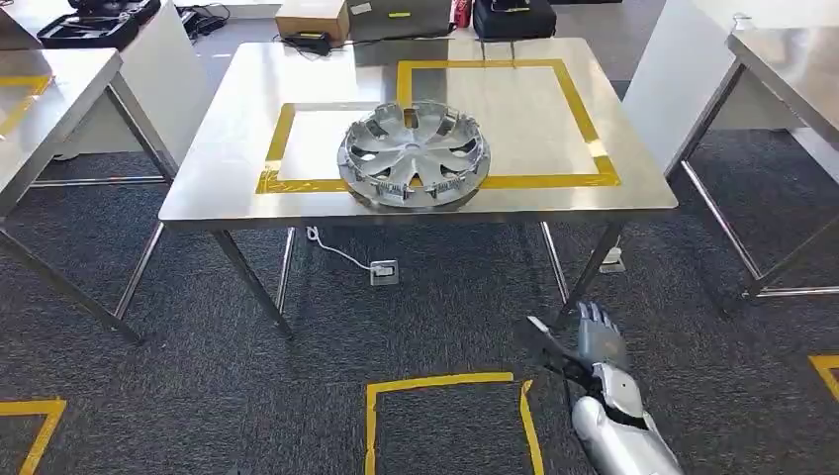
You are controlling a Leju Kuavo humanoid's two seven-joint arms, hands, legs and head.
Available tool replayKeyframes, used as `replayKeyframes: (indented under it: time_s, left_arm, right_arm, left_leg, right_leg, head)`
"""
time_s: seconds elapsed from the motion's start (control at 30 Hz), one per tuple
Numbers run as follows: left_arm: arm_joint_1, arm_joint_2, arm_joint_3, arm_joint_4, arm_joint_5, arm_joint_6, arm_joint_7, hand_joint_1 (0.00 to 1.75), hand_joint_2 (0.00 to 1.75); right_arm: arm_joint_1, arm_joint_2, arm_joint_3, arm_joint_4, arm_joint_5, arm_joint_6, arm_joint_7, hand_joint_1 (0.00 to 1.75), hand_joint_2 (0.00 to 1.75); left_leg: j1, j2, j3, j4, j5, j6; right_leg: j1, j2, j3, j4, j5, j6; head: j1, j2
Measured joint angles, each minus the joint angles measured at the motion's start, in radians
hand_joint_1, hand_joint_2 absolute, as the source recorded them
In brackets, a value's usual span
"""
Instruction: Take the parts from the cabinet and place them on the table.
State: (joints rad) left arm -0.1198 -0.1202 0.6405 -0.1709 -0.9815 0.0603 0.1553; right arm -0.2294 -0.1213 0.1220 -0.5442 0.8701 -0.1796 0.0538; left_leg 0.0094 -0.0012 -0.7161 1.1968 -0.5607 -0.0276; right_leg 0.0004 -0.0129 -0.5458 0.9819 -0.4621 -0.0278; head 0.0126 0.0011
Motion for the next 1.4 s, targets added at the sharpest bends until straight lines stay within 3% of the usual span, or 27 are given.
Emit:
replayKeyframes:
  time_s: [0.03, 0.1, 0.17, 0.2, 0.23, 0.27, 0.37, 0.4, 0.5, 0.53, 0.57, 0.6, 0.67, 0.7, 0.73, 0.77, 0.87, 0.9, 0.93, 1.0, 1.03, 1.07, 1.13, 1.2, 1.23, 1.27, 1.4]
  left_arm:
    - [0.000, 0.000, 0.002, 0.000, -0.001, 0.005, 0.000, 0.00, 0.00]
    - [0.005, 0.000, 0.003, 0.000, -0.002, 0.006, 0.000, 0.00, 0.00]
    - [0.008, 0.000, 0.004, 0.000, -0.003, 0.006, -0.003, 0.00, 0.00]
    - [0.008, -0.001, 0.004, 0.000, -0.003, 0.005, -0.004, 0.00, 0.00]
    - [0.006, -0.002, 0.004, 0.000, -0.005, 0.004, -0.006, 0.00, 0.00]
    - [0.006, -0.002, 0.005, -0.001, -0.006, 0.003, -0.008, 0.00, 0.00]
    - [0.015, -0.002, 0.012, 0.000, -0.006, 0.003, -0.010, 0.00, 0.00]
    - [0.017, -0.002, 0.015, 0.000, -0.006, 0.003, -0.013, 0.00, 0.00]
    - [0.023, 0.004, 0.029, 0.000, 0.000, 0.006, -0.021, 0.00, 0.00]
    - [0.026, 0.005, 0.030, 0.000, 0.003, 0.006, -0.024, 0.00, 0.00]
    - [0.029, 0.005, 0.031, 0.000, 0.006, 0.006, -0.027, 0.00, 0.00]
    - [0.032, 0.006, 0.034, 0.000, 0.006, 0.006, -0.029, 0.00, 0.00]
    - [0.036, 0.006, 0.037, 0.000, 0.005, 0.005, -0.032, 0.00, 0.00]
    - [0.036, 0.007, 0.037, 0.000, 0.002, 0.005, -0.033, 0.00, 0.00]
    - [0.035, 0.006, 0.037, 0.000, 0.001, 0.005, -0.034, 0.00, 0.00]
    - [0.034, 0.007, 0.037, 0.000, 0.001, 0.005, -0.034, 0.00, 0.00]
    - [0.036, 0.009, 0.037, 0.000, 0.000, 0.004, -0.034, 0.00, 0.00]
    - [0.039, 0.014, 0.038, 0.000, 0.000, 0.004, -0.034, 0.00, 0.00]
    - [0.040, 0.013, 0.038, 0.000, 0.000, 0.004, -0.034, 0.00, 0.00]
    - [0.041, 0.014, 0.038, 0.000, 0.000, 0.003, -0.033, 0.00, 0.00]
    - [0.041, 0.014, 0.038, 0.000, 0.000, 0.004, -0.033, 0.00, 0.00]
    - [0.041, 0.015, 0.038, 0.000, 0.000, 0.003, -0.034, 0.00, 0.00]
    - [0.041, 0.017, 0.038, 0.000, 0.000, 0.004, -0.033, 0.00, 0.00]
    - [0.040, 0.018, 0.038, -0.001, -0.003, 0.003, -0.034, 0.00, 0.00]
    - [0.037, 0.018, 0.038, -0.002, -0.006, 0.003, -0.036, 0.00, 0.00]
    - [0.034, 0.018, 0.038, -0.002, -0.011, 0.001, -0.040, 0.00, 1.75]
    - [0.032, 0.023, 0.039, -0.002, -0.020, -0.036, -0.056, 0.00, 1.75]
  right_arm:
    - [0.019, 0.000, -0.022, 0.052, -0.009, 0.011, 0.007, 0.00, 1.75]
    - [0.051, 0.000, -0.058, 0.122, -0.047, 0.058, 0.053, 0.00, 1.75]
    - [0.085, 0.003, -0.108, 0.189, -0.092, 0.098, 0.090, 0.00, 1.75]
    - [0.102, 0.004, -0.130, 0.212, -0.109, 0.113, 0.105, 0.00, 1.75]
    - [0.118, 0.004, -0.152, 0.230, -0.124, 0.124, 0.117, 0.00, 1.75]
    - [0.133, 0.005, -0.174, 0.252, -0.136, 0.130, 0.123, 0.00, 1.75]
    - [0.179, 0.014, -0.248, 0.302, -0.233, 0.169, 0.221, 0.00, 1.75]
    - [0.191, 0.020, -0.279, 0.315, -0.281, 0.175, 0.260, 0.00, 1.75]
    - [0.209, 0.049, -0.400, 0.332, -0.411, 0.168, 0.302, 0.00, 1.75]
    - [0.209, 0.057, -0.434, 0.335, -0.446, 0.161, 0.298, 0.00, 1.75]
    - [0.210, 0.069, -0.480, 0.338, -0.490, 0.155, 0.291, 0.00, 1.75]
    - [0.211, 0.077, -0.515, 0.340, -0.510, 0.151, 0.285, 0.00, 1.75]
    - [0.213, 0.096, -0.569, 0.342, -0.524, 0.147, 0.274, 0.00, 1.75]
    - [0.211, 0.103, -0.589, 0.342, -0.524, 0.145, 0.269, 0.00, 1.75]
    - [0.208, 0.109, -0.605, 0.342, -0.524, 0.144, 0.264, 0.00, 1.75]
    - [0.207, 0.115, -0.616, 0.342, -0.524, 0.143, 0.262, 0.00, 1.75]
    - [0.209, 0.126, -0.641, 0.345, -0.524, 0.139, 0.262, 0.00, 1.75]
    - [0.210, 0.135, -0.647, 0.348, -0.524, 0.139, 0.262, 0.00, 1.75]
    - [0.208, 0.136, -0.651, 0.348, -0.524, 0.139, 0.262, 0.00, 1.75]
    - [0.210, 0.140, -0.656, 0.348, -0.523, 0.139, 0.262, 0.00, 1.75]
    - [0.211, 0.143, -0.658, 0.348, -0.523, 0.139, 0.262, 0.00, 1.75]
    - [0.210, 0.143, -0.660, 0.348, -0.523, 0.139, 0.262, 0.00, 1.75]
    - [0.211, 0.146, -0.662, 0.348, -0.524, 0.139, 0.262, 0.00, 1.75]
    - [0.210, 0.148, -0.662, 0.349, -0.521, 0.140, 0.249, 0.00, 1.75]
    - [0.210, 0.148, -0.662, 0.349, -0.520, 0.141, 0.234, 0.00, 1.75]
    - [0.211, 0.149, -0.662, 0.349, -0.518, 0.141, 0.215, 0.00, 1.75]
    - [0.213, 0.148, -0.662, 0.351, -0.510, 0.145, 0.170, 0.00, 1.75]
  left_leg:
    - [0.002, 0.000, -0.013, 0.077, -0.033, -0.006]
    - [0.006, 0.001, 0.012, 0.116, 0.000, -0.013]
    - [0.009, 0.001, 0.103, 0.016, 0.064, -0.017]
    - [0.012, -0.001, 0.168, -0.068, 0.066, -0.019]
    - [0.011, -0.008, 0.220, -0.146, 0.021, -0.021]
    - [0.005, -0.013, 0.226, -0.172, 0.007, -0.003]
    - [-0.001, -0.009, 0.204, -0.168, 0.019, 0.027]
    - [0.002, -0.003, 0.198, -0.170, 0.030, 0.041]
    - [-0.002, 0.006, 0.163, -0.169, 0.059, 0.055]
    - [-0.005, 0.009, 0.149, -0.168, 0.069, 0.057]
    - [-0.008, 0.012, 0.137, -0.167, 0.081, 0.057]
    - [-0.010, 0.013, 0.123, -0.165, 0.091, 0.057]
    - [-0.012, 0.013, 0.097, -0.162, 0.111, 0.053]
    - [-0.012, 0.012, 0.089, -0.161, 0.119, 0.051]
    - [-0.013, 0.013, 0.083, -0.160, 0.128, 0.047]
    - [-0.015, 0.013, 0.081, -0.159, 0.137, 0.040]
    - [-0.010, 0.014, 0.081, -0.174, 0.166, 0.020]
    - [-0.010, 0.013, 0.075, -0.172, 0.166, 0.013]
    - [-0.009, 0.007, 0.063, -0.150, 0.122, 0.008]
    - [-0.005, 0.004, 0.026, -0.020, -0.011, -0.003]
    - [-0.005, 0.004, 0.013, 0.052, -0.052, -0.007]
    - [-0.004, 0.004, 0.009, 0.109, -0.063, -0.010]
    - [-0.001, 0.004, 0.055, 0.102, -0.003, -0.012]
    - [0.001, 0.004, 0.170, -0.042, 0.047, -0.011]
    - [0.003, 0.002, 0.236, -0.135, 0.022, -0.010]
    - [-0.005, -0.001, 0.279, -0.209, -0.006, -0.002]
    - [-0.005, 0.002, 0.250, -0.206, 0.014, 0.041]
  right_leg:
    - [-0.001, -0.003, -0.016, 0.001, 0.010, 0.002]
    - [-0.004, -0.007, -0.044, 0.006, 0.028, 0.008]
    - [-0.010, -0.009, -0.070, 0.018, 0.041, 0.019]
    - [-0.013, -0.009, -0.085, 0.027, 0.047, 0.026]
    - [-0.011, -0.008, -0.099, 0.036, 0.052, 0.033]
    - [-0.010, -0.007, -0.104, 0.041, 0.058, 0.040]
    - [-0.015, -0.005, -0.105, 0.036, 0.083, 0.061]
    - [-0.019, -0.001, -0.111, 0.047, 0.066, 0.066]
    - [-0.017, 0.004, -0.167, 0.215, -0.109, 0.070]
    - [-0.017, 0.005, -0.182, 0.285, -0.145, 0.070]
    - [-0.017, 0.005, -0.183, 0.337, -0.153, 0.068]
    - [-0.016, 0.005, -0.164, 0.341, -0.130, 0.065]
    - [-0.011, 0.005, -0.072, 0.246, -0.059, 0.054]
    - [-0.008, 0.006, -0.004, 0.161, -0.049, 0.045]
    - [-0.002, 0.006, 0.059, 0.067, -0.087, 0.032]
    - [0.001, 0.006, 0.081, 0.019, -0.098, 0.030]
    - [0.007, 0.006, 0.066, 0.018, -0.078, 0.016]
    - [-0.003, 0.002, 0.053, 0.009, -0.060, 0.008]
    - [-0.003, 0.001, 0.041, 0.008, -0.050, 0.000]
    - [-0.004, 0.001, 0.011, 0.009, -0.026, -0.006]
    - [-0.003, 0.001, -0.003, 0.010, -0.015, -0.005]
    - [-0.004, 0.000, -0.019, 0.012, -0.003, -0.004]
    - [-0.005, -0.001, -0.052, 0.016, 0.019, 0.001]
    - [-0.007, 0.000, -0.076, 0.025, 0.037, 0.009]
    - [-0.007, 0.000, -0.084, 0.030, 0.044, 0.015]
    - [-0.003, -0.001, -0.093, 0.034, 0.049, 0.020]
    - [-0.009, 0.002, -0.098, 0.029, 0.074, 0.047]
  head:
    - [0.000, 0.000]
    - [0.000, 0.000]
    - [0.000, 0.000]
    - [0.000, 0.000]
    - [-0.002, 0.000]
    - [-0.001, 0.000]
    - [-0.001, 0.000]
    - [-0.001, 0.000]
    - [0.000, 0.000]
    - [0.000, 0.000]
    - [0.000, 0.000]
    - [-0.001, 0.000]
    - [0.000, 0.000]
    - [-0.001, 0.000]
    - [-0.001, 0.000]
    - [-0.003, 0.000]
    - [0.004, 0.000]
    - [0.004, 0.000]
    - [0.002, 0.000]
    - [-0.002, 0.000]
    - [-0.003, 0.000]
    - [-0.002, 0.000]
    - [-0.002, 0.000]
    - [-0.002, 0.000]
    - [-0.003, 0.000]
    - [-0.002, 0.000]
    - [-0.005, 0.000]
